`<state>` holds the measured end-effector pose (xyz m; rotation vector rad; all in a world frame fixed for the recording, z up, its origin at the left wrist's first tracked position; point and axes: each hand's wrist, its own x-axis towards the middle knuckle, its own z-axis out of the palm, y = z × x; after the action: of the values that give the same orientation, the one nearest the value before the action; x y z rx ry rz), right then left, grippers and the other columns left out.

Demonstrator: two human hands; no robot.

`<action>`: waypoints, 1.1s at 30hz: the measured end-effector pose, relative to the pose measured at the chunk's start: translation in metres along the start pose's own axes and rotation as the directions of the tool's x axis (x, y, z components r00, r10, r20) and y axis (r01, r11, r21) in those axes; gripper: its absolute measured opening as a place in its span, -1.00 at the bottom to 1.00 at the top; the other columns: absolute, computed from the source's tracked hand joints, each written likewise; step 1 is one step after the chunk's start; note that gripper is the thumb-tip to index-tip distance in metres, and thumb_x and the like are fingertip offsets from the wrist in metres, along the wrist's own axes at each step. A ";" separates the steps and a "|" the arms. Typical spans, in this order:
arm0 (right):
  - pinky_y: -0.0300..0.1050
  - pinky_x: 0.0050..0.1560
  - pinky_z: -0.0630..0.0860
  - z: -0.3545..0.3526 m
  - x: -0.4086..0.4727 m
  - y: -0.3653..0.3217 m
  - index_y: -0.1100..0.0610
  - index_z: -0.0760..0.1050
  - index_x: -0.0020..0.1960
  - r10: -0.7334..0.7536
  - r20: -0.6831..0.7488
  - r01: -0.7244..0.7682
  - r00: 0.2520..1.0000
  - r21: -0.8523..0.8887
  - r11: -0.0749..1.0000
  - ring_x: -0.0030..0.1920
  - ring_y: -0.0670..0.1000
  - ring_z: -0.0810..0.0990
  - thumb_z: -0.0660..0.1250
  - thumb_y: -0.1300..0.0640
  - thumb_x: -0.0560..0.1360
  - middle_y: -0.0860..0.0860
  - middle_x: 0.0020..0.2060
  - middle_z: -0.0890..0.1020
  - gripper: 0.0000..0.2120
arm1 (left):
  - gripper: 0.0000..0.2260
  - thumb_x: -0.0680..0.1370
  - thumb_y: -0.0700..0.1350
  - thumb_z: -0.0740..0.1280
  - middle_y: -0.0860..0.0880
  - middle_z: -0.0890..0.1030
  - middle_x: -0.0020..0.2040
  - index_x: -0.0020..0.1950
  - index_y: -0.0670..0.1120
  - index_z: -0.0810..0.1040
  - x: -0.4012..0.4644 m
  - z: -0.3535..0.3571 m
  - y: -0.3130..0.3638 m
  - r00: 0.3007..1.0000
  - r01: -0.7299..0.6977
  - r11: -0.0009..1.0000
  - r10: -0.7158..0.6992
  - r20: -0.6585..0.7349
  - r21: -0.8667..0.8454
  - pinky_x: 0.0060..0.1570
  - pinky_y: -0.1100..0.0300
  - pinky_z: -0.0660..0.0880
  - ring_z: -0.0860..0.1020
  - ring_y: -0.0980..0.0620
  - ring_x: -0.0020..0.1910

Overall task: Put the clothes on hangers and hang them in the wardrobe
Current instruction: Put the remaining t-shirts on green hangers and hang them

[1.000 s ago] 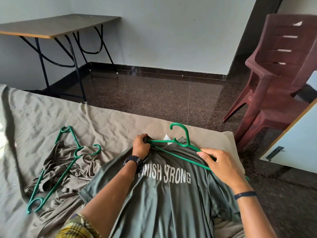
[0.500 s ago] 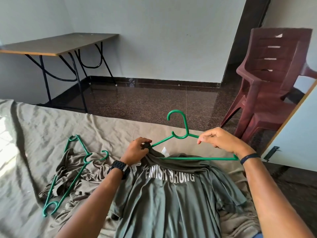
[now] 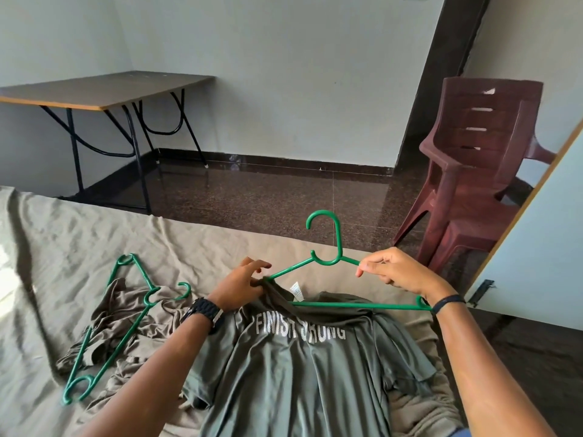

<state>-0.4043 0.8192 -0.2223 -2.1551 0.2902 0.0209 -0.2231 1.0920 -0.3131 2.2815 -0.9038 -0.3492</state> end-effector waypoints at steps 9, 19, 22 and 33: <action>-0.37 -0.53 0.10 0.021 0.021 0.014 0.20 0.62 -0.08 -0.011 0.048 0.007 0.999 0.075 0.997 -0.57 -0.16 0.11 0.24 0.16 0.59 -0.06 -0.52 0.16 -0.79 | -0.83 0.43 -0.31 0.41 0.01 0.64 -0.18 -0.10 -0.04 0.59 0.010 0.002 0.026 0.995 -0.040 0.999 0.038 -0.094 -0.025 -0.19 0.26 0.54 0.58 0.11 -0.23; -0.15 -0.25 0.41 0.077 0.066 0.009 -0.02 0.60 -0.13 -0.087 -0.009 0.084 0.996 -0.181 0.980 -0.39 -0.15 0.48 0.28 -0.08 0.54 -0.13 -0.38 0.55 -0.80 | -0.94 0.55 -0.14 0.34 0.02 0.61 -0.14 -0.10 0.00 0.58 0.014 -0.021 0.035 0.997 -0.055 0.989 0.062 0.051 -0.137 0.08 0.07 0.53 0.57 0.06 -0.10; -0.22 -0.15 0.43 0.087 0.069 0.011 0.08 0.59 -0.04 -0.231 -0.225 0.173 0.946 -0.251 0.952 -0.24 -0.13 0.51 0.31 0.14 0.54 -0.10 -0.23 0.55 -0.92 | -0.88 0.56 -0.19 0.31 0.04 0.61 -0.16 -0.13 -0.03 0.58 0.012 -0.025 0.024 0.998 -0.046 0.999 0.045 -0.045 -0.022 0.08 0.01 0.51 0.57 0.02 -0.09; -0.33 0.18 0.44 0.141 0.057 0.036 0.09 0.53 0.24 -0.149 0.036 0.152 0.988 -0.083 0.985 0.11 -0.08 0.58 0.14 0.35 0.55 -0.01 0.17 0.61 -0.64 | -0.90 0.51 -0.13 0.40 -0.01 0.61 -0.08 0.01 -0.09 0.63 0.004 -0.024 0.010 0.991 0.036 0.997 -0.026 -0.128 0.075 -0.09 0.21 0.45 0.50 0.09 -0.16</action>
<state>-0.3429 0.9038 -0.3389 -2.2544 0.1103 -0.0214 -0.2145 1.0949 -0.2888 2.3609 -0.8309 -0.1833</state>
